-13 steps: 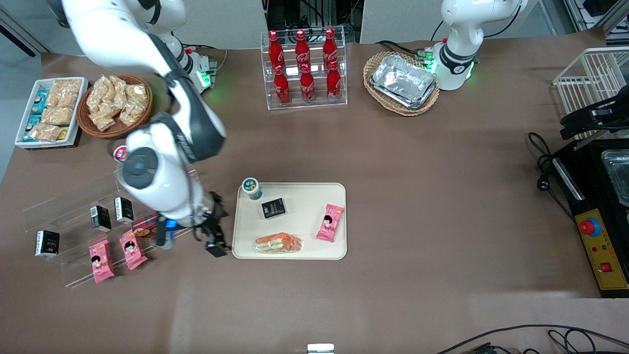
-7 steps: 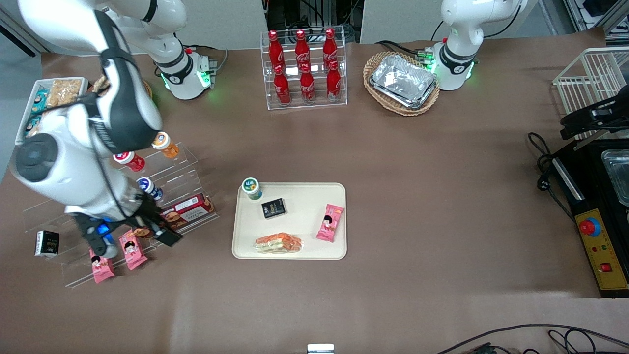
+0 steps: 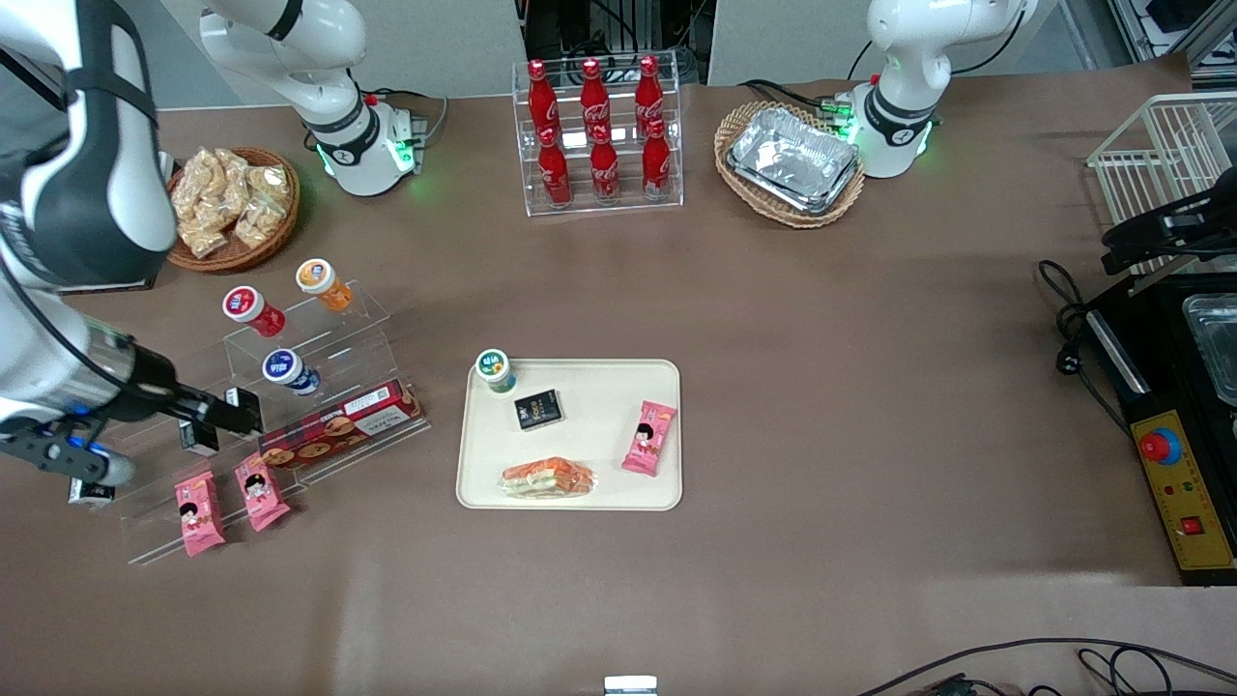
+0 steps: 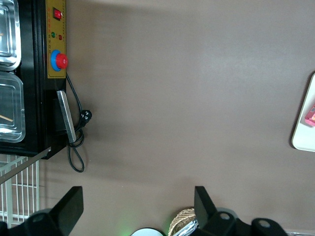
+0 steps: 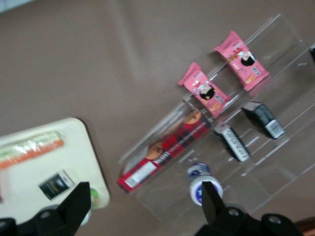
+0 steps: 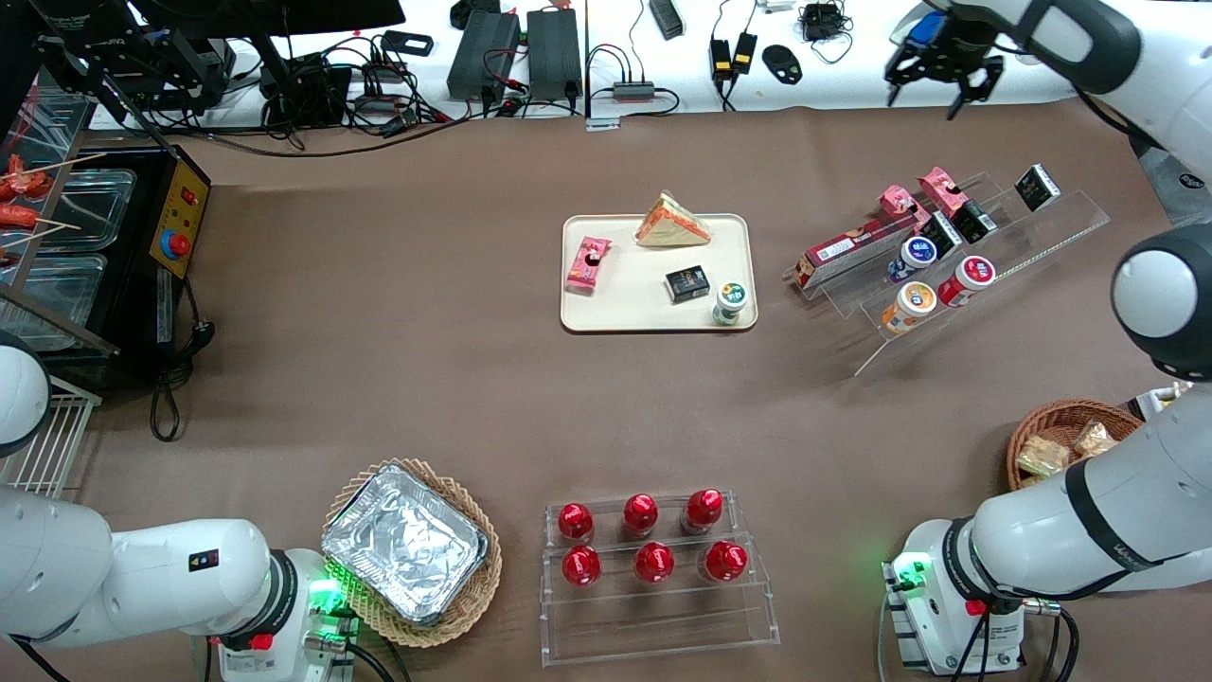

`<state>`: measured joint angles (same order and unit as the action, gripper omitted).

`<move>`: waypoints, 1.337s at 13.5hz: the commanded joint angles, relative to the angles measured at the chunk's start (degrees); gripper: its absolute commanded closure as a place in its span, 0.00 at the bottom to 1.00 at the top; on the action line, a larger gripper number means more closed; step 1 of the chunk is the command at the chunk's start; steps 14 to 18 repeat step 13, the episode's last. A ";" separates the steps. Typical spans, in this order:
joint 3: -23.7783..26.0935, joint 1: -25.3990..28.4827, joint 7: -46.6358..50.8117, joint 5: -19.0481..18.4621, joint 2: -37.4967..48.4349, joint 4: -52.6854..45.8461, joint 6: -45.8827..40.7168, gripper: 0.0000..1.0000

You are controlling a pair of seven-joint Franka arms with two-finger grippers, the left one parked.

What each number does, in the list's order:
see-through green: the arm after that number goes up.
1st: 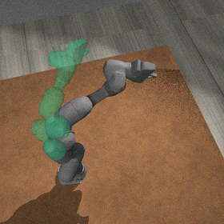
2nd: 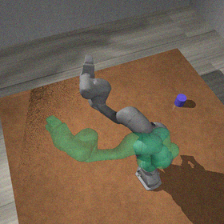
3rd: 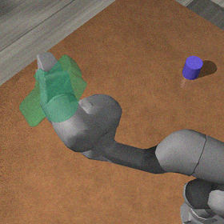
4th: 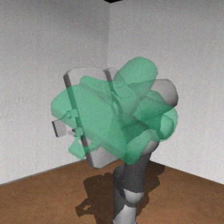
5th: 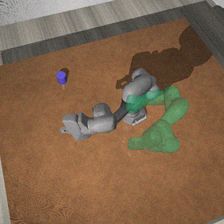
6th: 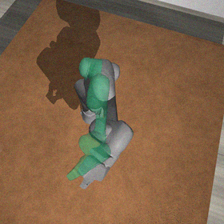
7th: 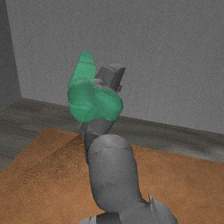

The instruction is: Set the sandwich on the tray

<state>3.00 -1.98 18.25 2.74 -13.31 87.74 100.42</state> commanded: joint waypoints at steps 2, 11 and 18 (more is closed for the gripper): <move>0.52 -5.74 -12.50 0.60 12.32 14.54 0.74 0.00; 0.61 -11.38 -20.97 0.42 19.81 17.20 -6.73 0.00; 0.61 -11.12 -21.06 0.60 19.55 17.11 -6.64 0.00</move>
